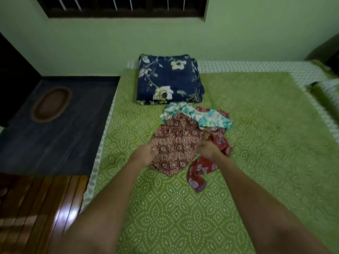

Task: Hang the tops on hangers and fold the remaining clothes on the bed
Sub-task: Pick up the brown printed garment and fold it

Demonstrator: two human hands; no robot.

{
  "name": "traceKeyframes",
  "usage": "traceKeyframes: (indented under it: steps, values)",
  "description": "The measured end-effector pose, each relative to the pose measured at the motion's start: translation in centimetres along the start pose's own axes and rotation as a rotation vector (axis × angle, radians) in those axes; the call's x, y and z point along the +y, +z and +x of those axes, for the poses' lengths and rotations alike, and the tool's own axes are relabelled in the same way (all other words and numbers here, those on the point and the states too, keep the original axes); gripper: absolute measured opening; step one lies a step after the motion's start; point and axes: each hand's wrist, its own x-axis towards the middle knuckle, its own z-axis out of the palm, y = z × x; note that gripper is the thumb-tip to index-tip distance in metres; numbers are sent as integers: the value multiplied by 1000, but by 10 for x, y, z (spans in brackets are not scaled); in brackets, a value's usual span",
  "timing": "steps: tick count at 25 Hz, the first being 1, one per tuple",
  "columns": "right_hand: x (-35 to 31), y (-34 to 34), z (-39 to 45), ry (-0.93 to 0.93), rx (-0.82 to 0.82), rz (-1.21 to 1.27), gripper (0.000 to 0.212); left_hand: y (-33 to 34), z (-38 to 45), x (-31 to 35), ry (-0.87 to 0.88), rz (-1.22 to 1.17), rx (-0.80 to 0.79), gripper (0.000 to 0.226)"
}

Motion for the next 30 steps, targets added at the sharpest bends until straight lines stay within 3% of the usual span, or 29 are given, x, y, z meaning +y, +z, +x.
traceKeyframes:
  steps: [2,4,7,10,13,16,18,20,22,25,28,30]
  values:
    - [30,47,32,11,-69,-28,26,46,26,-31,18,319,-132,37]
    - [54,92,59,37,-137,-45,32,89,52,-58,38,415,-205,39]
    - [79,155,100,27,-194,-174,43,150,90,-88,95,425,-190,75]
    - [97,202,125,-84,-117,-351,66,190,118,-101,129,511,-183,99]
    - [108,231,142,-168,-70,-573,83,214,149,-117,127,565,-171,101]
    - [114,248,157,-220,23,-717,70,222,173,-130,199,580,-39,83]
    - [109,252,162,-315,185,-785,43,218,179,-128,301,597,63,52]
    - [95,245,159,-359,297,-728,26,205,174,-119,285,510,126,33]
    - [72,224,145,-320,255,-530,35,183,160,-104,214,324,168,27]
    - [27,178,109,-345,246,-389,38,132,132,-72,292,187,230,21]
    - [-29,114,60,-424,351,-423,40,54,83,-17,329,93,237,19]
    - [-66,65,28,-390,437,-529,41,-5,42,24,377,179,290,19]
